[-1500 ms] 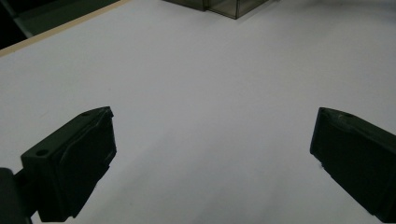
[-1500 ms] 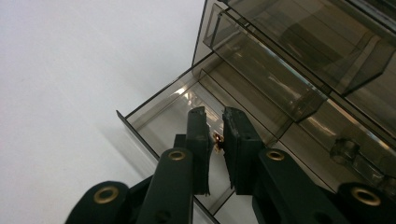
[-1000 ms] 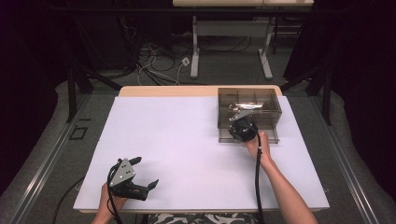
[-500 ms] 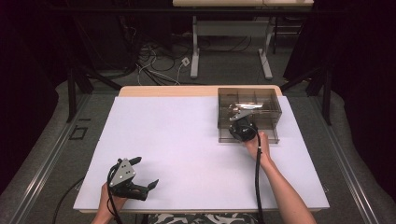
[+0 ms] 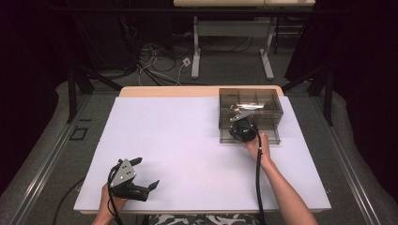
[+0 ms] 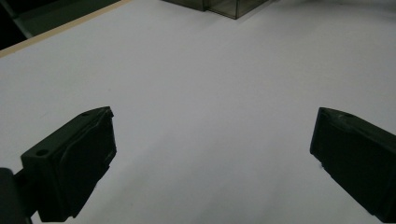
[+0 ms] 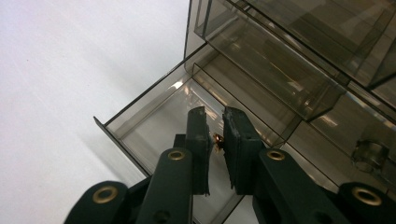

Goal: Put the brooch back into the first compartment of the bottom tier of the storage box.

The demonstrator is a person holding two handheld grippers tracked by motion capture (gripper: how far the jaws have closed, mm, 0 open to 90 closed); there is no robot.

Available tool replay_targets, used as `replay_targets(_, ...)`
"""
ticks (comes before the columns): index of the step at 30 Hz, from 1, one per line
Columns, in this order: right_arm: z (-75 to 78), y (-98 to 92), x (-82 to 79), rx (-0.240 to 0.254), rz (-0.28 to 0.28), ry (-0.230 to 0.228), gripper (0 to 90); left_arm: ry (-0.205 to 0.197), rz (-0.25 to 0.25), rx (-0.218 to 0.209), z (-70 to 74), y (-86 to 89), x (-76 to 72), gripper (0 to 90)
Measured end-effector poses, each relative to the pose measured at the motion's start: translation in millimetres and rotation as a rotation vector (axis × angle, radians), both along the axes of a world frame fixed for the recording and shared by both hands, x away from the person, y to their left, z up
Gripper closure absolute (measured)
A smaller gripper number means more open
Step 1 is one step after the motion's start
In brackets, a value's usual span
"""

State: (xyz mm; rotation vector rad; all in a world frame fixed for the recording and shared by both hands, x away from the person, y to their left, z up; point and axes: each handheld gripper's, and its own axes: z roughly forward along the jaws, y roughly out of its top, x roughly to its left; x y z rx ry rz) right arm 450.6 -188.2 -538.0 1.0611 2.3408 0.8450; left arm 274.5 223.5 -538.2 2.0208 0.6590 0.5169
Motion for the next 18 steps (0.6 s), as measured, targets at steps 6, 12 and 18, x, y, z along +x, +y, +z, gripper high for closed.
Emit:
replay_targets(6,2.4,0.6,-1.2,0.009,0.002,-0.009,78.7,-0.001,0.000,0.001,0.2,0.1,-0.1,0.2)
replay_targets(12,9.0,-2.9,-7.0,0.074,0.002,-0.031,56.1,0.001,0.003,-0.006,-0.1,0.4,-0.5,0.1)
replay_targets(18,16.5,-11.1,-15.3,0.100,-0.001,-0.006,41.9,-0.002,0.001,0.000,0.3,0.0,-0.3,0.2)
